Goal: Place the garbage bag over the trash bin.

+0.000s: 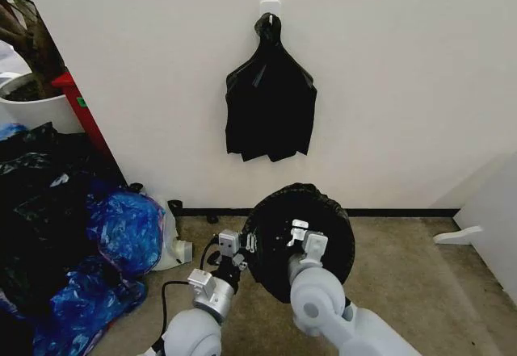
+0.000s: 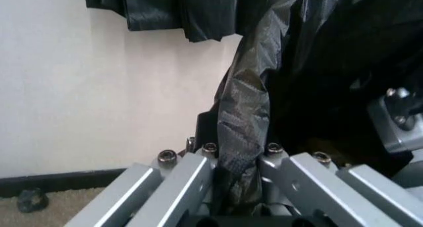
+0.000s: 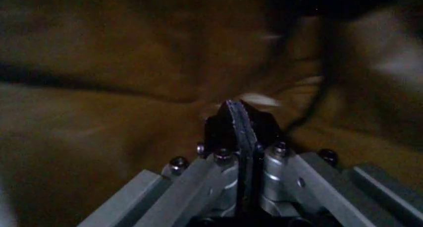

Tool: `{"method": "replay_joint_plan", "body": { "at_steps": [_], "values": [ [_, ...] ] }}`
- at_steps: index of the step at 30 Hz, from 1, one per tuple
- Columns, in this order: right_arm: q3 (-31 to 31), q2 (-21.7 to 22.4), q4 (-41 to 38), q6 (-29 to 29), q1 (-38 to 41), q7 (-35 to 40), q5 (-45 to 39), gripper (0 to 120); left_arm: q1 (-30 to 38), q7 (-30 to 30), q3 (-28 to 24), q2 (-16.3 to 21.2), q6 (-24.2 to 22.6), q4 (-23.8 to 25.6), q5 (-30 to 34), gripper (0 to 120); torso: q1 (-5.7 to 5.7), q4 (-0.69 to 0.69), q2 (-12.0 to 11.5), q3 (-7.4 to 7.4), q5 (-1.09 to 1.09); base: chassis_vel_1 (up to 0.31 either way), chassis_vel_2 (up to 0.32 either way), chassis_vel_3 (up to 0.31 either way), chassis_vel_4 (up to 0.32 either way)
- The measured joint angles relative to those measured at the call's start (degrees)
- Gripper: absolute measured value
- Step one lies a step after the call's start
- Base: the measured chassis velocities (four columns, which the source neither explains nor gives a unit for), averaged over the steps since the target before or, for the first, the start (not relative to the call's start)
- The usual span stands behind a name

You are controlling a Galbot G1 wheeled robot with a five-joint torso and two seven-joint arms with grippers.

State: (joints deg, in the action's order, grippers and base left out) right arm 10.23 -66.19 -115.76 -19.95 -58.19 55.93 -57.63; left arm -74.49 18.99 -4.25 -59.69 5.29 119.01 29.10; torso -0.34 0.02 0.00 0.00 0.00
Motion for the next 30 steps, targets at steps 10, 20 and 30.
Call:
{"method": "replay_joint_plan", "body": {
  "at_steps": [10, 20, 30],
  "values": [
    [-3.4, 0.4, 4.32, 0.67, 1.55, 0.72, -2.23, 0, -1.25, -1.4, 0.13, 0.9, 0.43, 1.73, -1.04, 1, 0.0, 0.0, 0.0, 0.0, 0.01, 0.0, 0.0, 0.0, 0.0],
    [-6.38, 0.33, 7.75, 0.93, 1.16, 0.45, -2.6, 0, -2.1, -2.68, -0.77, 2.5, 0.78, 3.85, -1.54, 1, 0.0, -0.01, 0.0, 0.0, 0.01, 0.0, 0.0, 0.0, 0.0],
    [-5.73, 1.68, 2.77, 0.76, -0.44, 0.41, -3.51, 0, -2.67, -3.1, -0.35, 2.29, 0.93, 3.96, -2.07, 1, 0.0, -0.01, 0.0, 0.0, 0.0, 0.0, 0.0, 0.0, 0.0]
  ]
}}
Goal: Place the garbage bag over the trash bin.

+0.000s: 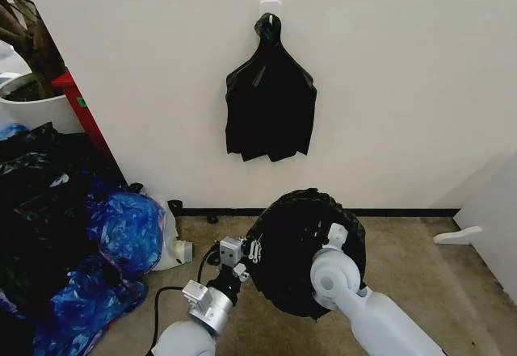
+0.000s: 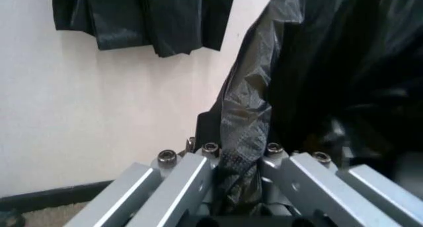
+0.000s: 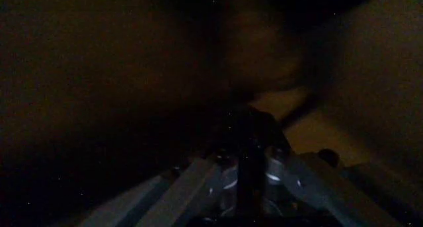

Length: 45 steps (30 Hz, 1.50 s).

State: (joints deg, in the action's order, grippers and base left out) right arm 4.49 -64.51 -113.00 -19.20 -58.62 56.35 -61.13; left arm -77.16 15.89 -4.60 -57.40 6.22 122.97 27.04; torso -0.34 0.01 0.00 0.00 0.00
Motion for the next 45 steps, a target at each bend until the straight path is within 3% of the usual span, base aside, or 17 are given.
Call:
{"method": "replay_joint_plan", "body": {
  "at_steps": [6, 26, 37, 45],
  "values": [
    [2.18, 2.47, -6.55, -1.8, -3.1, -0.57, -1.28, 0, 0.61, 0.19, -0.27, -0.96, 0.0, -1.8, -0.71, 1, 0.0, 0.01, 0.0, 0.0, 0.0, 0.0, 0.0, 0.0, 0.0],
    [4.7, 2.46, -3.69, -2.54, -4.57, -0.17, 1.35, 0, 1.26, 0.89, 0.12, -1.11, -1.05, 0.45, 0.27, 1, 0.0, 0.0, 0.0, 0.0, 0.0, 0.0, 0.0, 0.0, 0.0],
    [1.46, 7.32, -13.51, -3.57, -4.98, -1.97, -0.92, 0, 1.53, 2.16, -1.27, -1.95, -3.24, -3.4, 1.82, 1, 0.0, 0.0, 0.0, 0.0, 0.0, 0.0, 0.0, 0.0, 0.0],
    [-1.68, 7.66, -13.87, -3.39, -7.97, -3.53, 0.08, 0, 0.99, 1.97, -3.44, -2.78, -3.08, -4.34, 0.77, 1, 0.0, 0.02, 0.0, 0.0, 0.0, 0.0, 0.0, 0.0, 0.0]
  ]
}}
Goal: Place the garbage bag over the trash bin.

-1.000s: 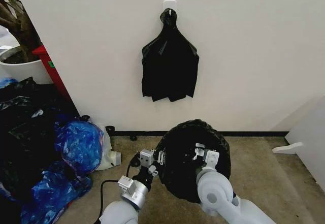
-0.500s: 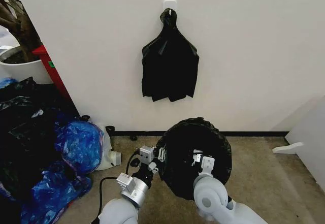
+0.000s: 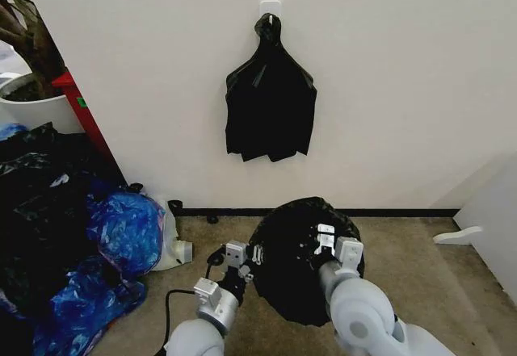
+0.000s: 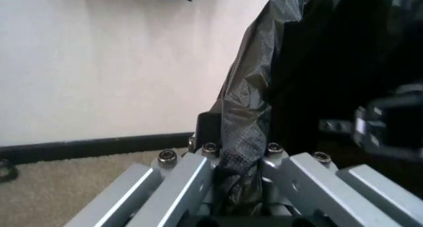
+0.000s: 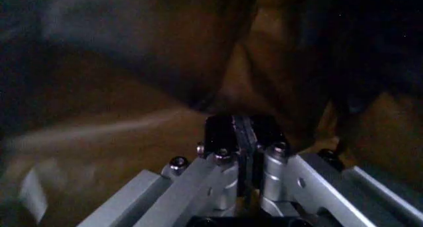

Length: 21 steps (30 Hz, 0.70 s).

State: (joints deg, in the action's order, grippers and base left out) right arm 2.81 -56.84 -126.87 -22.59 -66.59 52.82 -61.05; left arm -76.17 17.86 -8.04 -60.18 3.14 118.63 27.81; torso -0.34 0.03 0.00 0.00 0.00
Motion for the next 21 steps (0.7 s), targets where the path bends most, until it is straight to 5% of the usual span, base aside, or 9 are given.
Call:
{"method": "replay_joint_plan", "body": {
  "at_steps": [11, 21],
  "values": [
    [-0.5, -2.04, 5.5, 1.09, 3.41, 1.04, -0.78, 0, -1.52, -1.65, -0.95, 1.11, 1.58, 2.89, -1.2, 1, 0.0, -0.02, 0.0, 0.0, 0.0, 0.0, 0.0, 0.0, 0.0],
    [-1.08, 0.39, 0.04, 0.56, -0.21, 0.72, -0.8, 0, -1.4, -0.01, -0.03, 0.52, 1.35, 2.75, 0.3, 1, 0.0, -0.01, 0.0, 0.0, -0.01, 0.0, 0.0, 0.0, 0.0]
  ]
}}
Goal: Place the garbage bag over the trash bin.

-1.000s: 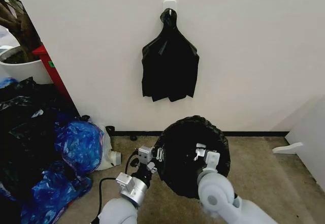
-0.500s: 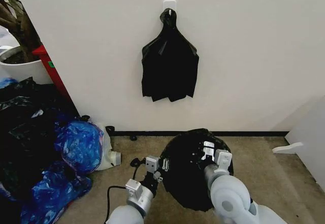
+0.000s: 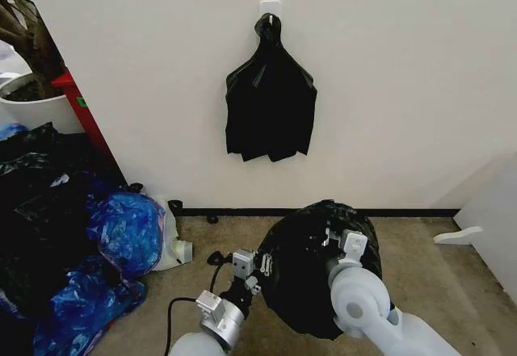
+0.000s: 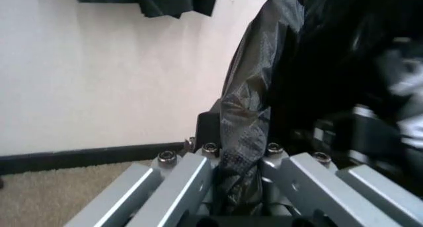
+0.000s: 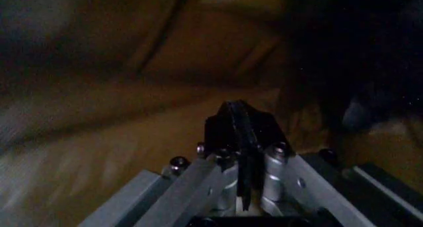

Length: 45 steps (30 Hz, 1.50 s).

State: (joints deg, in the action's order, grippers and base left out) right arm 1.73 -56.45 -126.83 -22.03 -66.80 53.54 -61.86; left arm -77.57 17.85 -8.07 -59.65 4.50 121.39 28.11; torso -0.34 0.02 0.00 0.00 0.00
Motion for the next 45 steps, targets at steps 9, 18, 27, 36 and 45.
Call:
{"method": "replay_joint_plan", "body": {
  "at_steps": [9, 18, 27, 36, 45],
  "values": [
    [-0.12, 1.67, -8.17, -0.21, -4.97, -6.71, 0.9, 0, 1.04, 2.29, -0.05, -1.24, -2.19, -1.31, 3.29, 1, 0.0, 0.0, 0.0, 0.0, 0.0, 0.0, 0.0, 0.0, 0.0],
    [-3.06, 5.0, -15.78, -0.89, -8.21, -16.92, 2.14, 0, 1.4, 5.19, 3.59, -1.63, -4.33, -2.45, 10.2, 1, 0.0, 0.01, 0.0, 0.0, 0.0, 0.0, 0.0, 0.0, 0.0],
    [-13.97, 10.15, -16.77, 1.37, -7.33, -28.52, 1.13, 1, 0.82, 11.59, 9.23, -2.08, -9.84, -0.29, 21.13, 1, 0.0, 0.0, 0.0, 0.01, 0.0, 0.0, 0.0, 0.0, 0.0],
    [-25.21, 6.8, -13.72, 9.26, -14.69, -35.24, 16.61, 36, 0.6, 19.61, 11.32, -2.09, -16.43, 1.22, 27.25, 1, 0.0, -0.01, 0.0, 0.0, 0.01, 0.0, 0.0, 0.0, 0.0],
    [-40.08, -4.08, -8.46, 24.06, -35.33, -56.4, 35.3, 65, 5.68, 22.65, 8.33, -1.49, -21.74, -0.76, 35.4, 1, 0.0, 0.03, 0.0, -0.01, 0.01, 0.0, 0.0, 0.0, 0.0]
  ]
}}
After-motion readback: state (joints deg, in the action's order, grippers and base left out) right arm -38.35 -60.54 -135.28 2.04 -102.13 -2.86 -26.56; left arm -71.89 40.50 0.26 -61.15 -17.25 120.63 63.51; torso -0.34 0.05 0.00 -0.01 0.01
